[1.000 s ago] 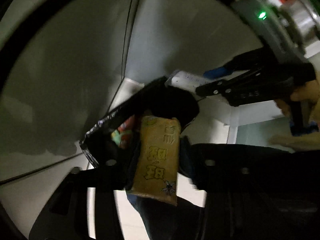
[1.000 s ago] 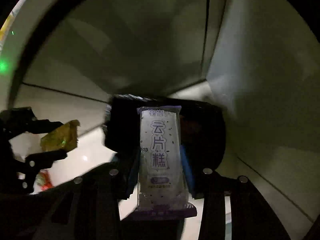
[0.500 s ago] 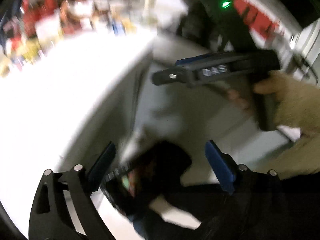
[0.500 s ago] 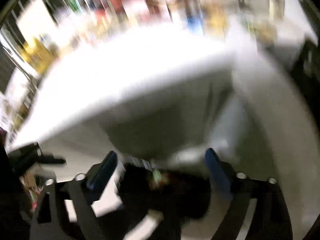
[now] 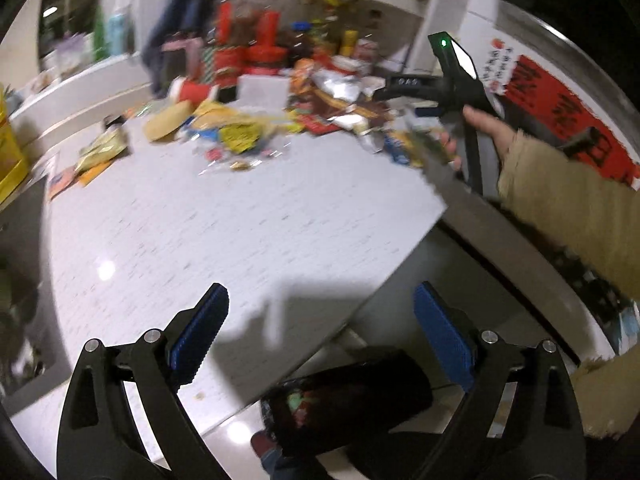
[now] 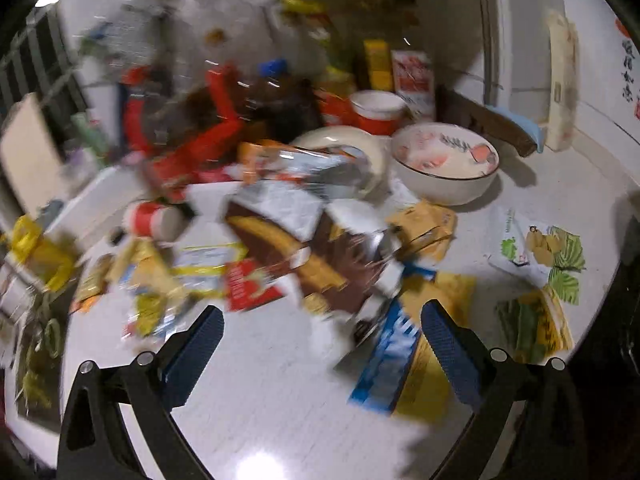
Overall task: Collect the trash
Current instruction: 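Grasp the torn brown chocolate-stick wrapper with the right tool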
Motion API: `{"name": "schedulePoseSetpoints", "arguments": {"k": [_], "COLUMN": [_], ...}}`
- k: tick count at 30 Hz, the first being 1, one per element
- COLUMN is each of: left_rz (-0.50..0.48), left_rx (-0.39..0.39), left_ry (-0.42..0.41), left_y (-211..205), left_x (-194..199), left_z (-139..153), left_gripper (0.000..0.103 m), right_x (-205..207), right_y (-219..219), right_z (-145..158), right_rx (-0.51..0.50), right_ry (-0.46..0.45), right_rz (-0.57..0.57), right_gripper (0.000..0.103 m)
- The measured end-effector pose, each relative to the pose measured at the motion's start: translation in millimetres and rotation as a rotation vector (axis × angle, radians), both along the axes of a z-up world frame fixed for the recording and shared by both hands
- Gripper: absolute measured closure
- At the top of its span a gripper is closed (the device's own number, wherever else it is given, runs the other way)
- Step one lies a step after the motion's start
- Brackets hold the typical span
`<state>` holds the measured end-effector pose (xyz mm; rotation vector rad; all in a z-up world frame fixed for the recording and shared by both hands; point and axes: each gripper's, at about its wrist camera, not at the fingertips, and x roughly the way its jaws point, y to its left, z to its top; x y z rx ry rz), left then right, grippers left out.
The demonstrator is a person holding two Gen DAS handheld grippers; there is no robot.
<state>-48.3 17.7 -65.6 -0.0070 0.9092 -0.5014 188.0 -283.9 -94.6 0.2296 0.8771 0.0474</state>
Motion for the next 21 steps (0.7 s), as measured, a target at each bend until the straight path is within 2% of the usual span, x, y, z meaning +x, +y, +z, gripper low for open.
{"name": "schedulePoseSetpoints", "arguments": {"k": [3,6,8,9,11,12,13,16,21], "left_rz": [0.049,0.086,0.104,0.112,0.125,0.129,0.135,0.13,0.107], "left_rx": [0.016,0.025,0.036,0.04,0.044,0.044,0.04,0.023,0.031], "left_ry": [0.024,0.037,0.045,0.048,0.053,0.052,0.052,0.053,0.025], "left_y": [14.3,24.6,30.7,32.9,37.0,38.1,39.6,38.5,28.5], "left_x": [-0.7,-1.7,-1.8,-1.8,1.1,0.9,2.7,9.7,20.7], "left_z": [-7.8,-10.4,-12.3,-12.8,-14.1,-13.8,-14.1,-13.6,-7.6], "left_gripper": [0.012,0.012,0.012,0.012,0.012,0.012,0.012,0.012,0.012], "right_x": [23.9,44.8,54.5,57.3,53.6,50.5,46.3,33.4,10.1], "right_y": [4.3,3.8,3.5,4.0,4.4,4.6,4.8,9.2,21.2], "right_z": [-15.7,-30.9,-38.6,-41.0,-36.8,-33.5,-29.2,-15.7,6.6], "right_rx": [-0.064,-0.07,-0.041,-0.018,0.039,0.075,0.124,0.2,0.294], "right_ry": [0.028,0.05,0.049,0.056,0.016,0.004,-0.002,-0.035,-0.071], "right_rz": [-0.006,-0.007,0.011,0.03,0.053,0.069,0.085,0.148,0.223], "right_gripper": [0.005,0.006,0.018,0.032,0.047,0.063,0.07,0.084,0.09]}}
